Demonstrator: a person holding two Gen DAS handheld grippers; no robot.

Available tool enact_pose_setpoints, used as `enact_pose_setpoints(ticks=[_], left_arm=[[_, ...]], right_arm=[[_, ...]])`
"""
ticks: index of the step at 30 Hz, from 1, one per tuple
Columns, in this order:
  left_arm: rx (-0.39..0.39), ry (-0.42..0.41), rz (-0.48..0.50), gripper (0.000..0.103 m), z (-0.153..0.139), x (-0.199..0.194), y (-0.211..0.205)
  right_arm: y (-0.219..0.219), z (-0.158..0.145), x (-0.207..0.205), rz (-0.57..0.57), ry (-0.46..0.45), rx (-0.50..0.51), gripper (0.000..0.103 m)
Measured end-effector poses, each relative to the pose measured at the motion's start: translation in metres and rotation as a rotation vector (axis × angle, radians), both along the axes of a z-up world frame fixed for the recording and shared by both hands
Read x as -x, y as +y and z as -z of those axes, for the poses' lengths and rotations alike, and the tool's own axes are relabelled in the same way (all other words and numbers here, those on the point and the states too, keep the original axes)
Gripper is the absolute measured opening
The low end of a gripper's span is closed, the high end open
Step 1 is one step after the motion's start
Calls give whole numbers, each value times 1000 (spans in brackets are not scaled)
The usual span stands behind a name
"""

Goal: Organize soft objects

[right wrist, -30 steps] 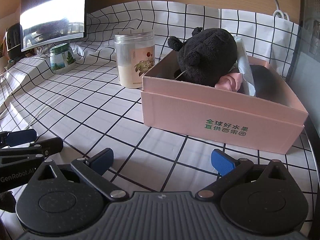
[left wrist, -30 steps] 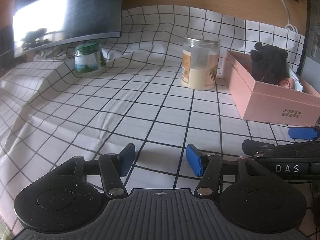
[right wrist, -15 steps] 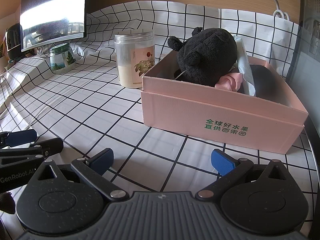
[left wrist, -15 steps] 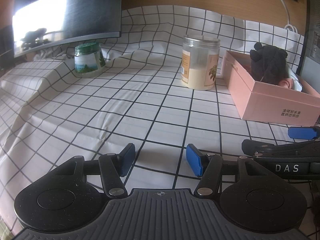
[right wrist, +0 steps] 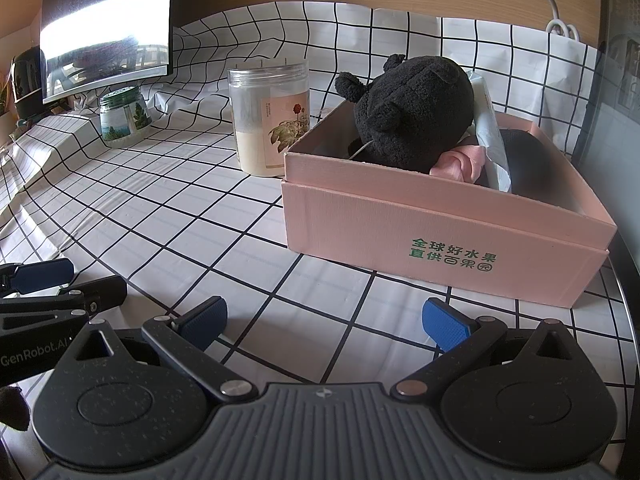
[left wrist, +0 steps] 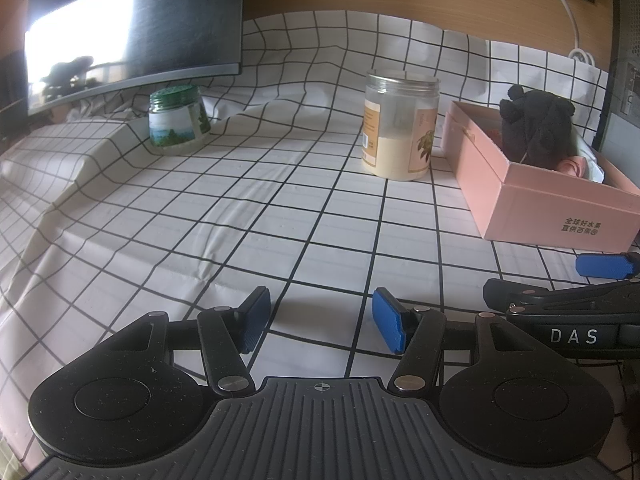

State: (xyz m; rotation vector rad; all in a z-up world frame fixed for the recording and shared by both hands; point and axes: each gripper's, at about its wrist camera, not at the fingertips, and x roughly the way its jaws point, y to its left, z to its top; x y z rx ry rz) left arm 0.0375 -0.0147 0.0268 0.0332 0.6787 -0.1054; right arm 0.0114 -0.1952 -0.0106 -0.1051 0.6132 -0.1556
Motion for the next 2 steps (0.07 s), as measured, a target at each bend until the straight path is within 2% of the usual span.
enact_pose_setpoints(ticks=[2], left_arm=[[1, 1, 8, 62, 0, 0, -1]], right_arm=[[0, 0, 0, 0, 0, 0, 103]])
